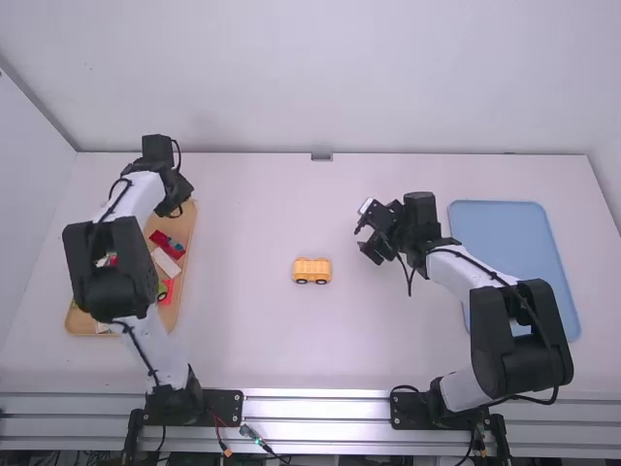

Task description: Assemble lego blocks to make yellow taxi

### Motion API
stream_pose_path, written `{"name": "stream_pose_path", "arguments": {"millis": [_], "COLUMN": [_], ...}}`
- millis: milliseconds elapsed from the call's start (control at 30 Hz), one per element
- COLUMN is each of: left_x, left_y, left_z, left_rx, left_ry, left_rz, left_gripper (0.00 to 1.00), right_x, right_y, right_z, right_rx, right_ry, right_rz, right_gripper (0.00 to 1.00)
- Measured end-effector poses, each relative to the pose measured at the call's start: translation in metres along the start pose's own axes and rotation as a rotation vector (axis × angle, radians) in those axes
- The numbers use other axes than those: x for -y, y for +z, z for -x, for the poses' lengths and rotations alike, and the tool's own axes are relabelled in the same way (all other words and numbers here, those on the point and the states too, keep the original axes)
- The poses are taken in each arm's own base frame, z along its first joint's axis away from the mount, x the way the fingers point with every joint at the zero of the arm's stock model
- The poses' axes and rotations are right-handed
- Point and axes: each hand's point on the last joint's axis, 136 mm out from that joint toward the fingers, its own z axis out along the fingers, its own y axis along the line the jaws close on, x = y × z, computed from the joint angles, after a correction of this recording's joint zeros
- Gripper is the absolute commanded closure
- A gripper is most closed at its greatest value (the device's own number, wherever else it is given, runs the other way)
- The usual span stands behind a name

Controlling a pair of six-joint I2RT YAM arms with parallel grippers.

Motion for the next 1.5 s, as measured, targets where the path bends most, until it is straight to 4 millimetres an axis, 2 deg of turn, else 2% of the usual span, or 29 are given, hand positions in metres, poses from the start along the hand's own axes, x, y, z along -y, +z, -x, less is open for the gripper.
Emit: {"name": "stream_pose_path", "arguments": {"millis": [33, 100, 133, 200, 233, 333, 400, 567, 733, 800, 933, 1033, 1200, 1300, 1433, 1500], "left_x": [0.007, 0.035, 0.041, 0.067, 0.073, 0.094, 0.1, 0.117, 0.119, 0.12, 0.127, 0.134, 0.138, 0.138, 0.137, 0.136], "left_y": [-0.008, -0.037, -0.042, -0.063, -0.068, -0.085, -0.093, -0.129, -0.151, -0.167, -0.194, -0.215, -0.245, -0.261, -0.27, -0.275], "left_z": [-0.001, -0.013, -0.017, -0.04, -0.048, -0.09, -0.105, -0.145, -0.186, -0.21, -0.236, -0.252, -0.264, -0.265, -0.267, -0.269], "left_rx": [0.023, 0.087, 0.097, 0.121, 0.122, 0.111, 0.114, 0.163, 0.136, 0.12, 0.122, 0.134, 0.196, 0.234, 0.244, 0.241], "left_ry": [0.027, 0.143, 0.171, 0.303, 0.34, 0.517, 0.581, 0.732, 0.835, 0.91, 1.001, 1.054, 1.133, 1.159, 1.169, 1.178], "left_rz": [-0.029, -0.159, -0.188, -0.342, -0.385, -0.604, -0.706, -1.046, -1.264, -1.38, -1.533, -1.628, -1.771, -1.844, -1.884, -1.911], "left_gripper": [0.99, 0.99, 0.99, 0.99, 0.99, 0.98, 0.98, 0.99, 0.99, 0.99, 0.99, 0.99, 0.98, 0.99, 0.98, 0.98], "right_x": [0.0, -0.003, -0.004, -0.008, -0.008, -0.012, -0.014, -0.019, -0.032, -0.04, -0.052, -0.065, -0.077, -0.083, -0.086, -0.087], "right_y": [0.0, -0.001, -0.001, -0.005, -0.005, -0.012, -0.015, -0.036, -0.064, -0.076, -0.089, -0.096, -0.1, -0.106, -0.109, -0.111], "right_z": [0.003, 0.021, 0.024, 0.042, 0.045, 0.066, 0.073, 0.096, 0.118, 0.127, 0.133, 0.134, 0.137, 0.142, 0.146, 0.15], "right_rx": [0.016, 0.104, 0.117, 0.205, 0.22, 0.322, 0.36, 0.511, 0.658, 0.717, 0.769, 0.772, 0.752, 0.753, 0.743, 0.743], "right_ry": [0.006, 0.035, 0.038, 0.055, 0.057, 0.085, 0.099, 0.132, 0.104, 0.081, 0.08, 0.106, 0.14, 0.129, 0.14, 0.135], "right_rz": [0.004, 0.037, 0.043, 0.084, 0.091, 0.143, 0.166, 0.288, 0.443, 0.515, 0.645, 0.76, 0.859, 0.905, 0.939, 0.951], "right_gripper": [0.01, 0.01, 0.01, 0.01, 0.01, 0.01, 0.01, 0.01, 0.01, 0.0, 0.01, 0.01, 0.02, 0.13, 0.19, 0.27]}}
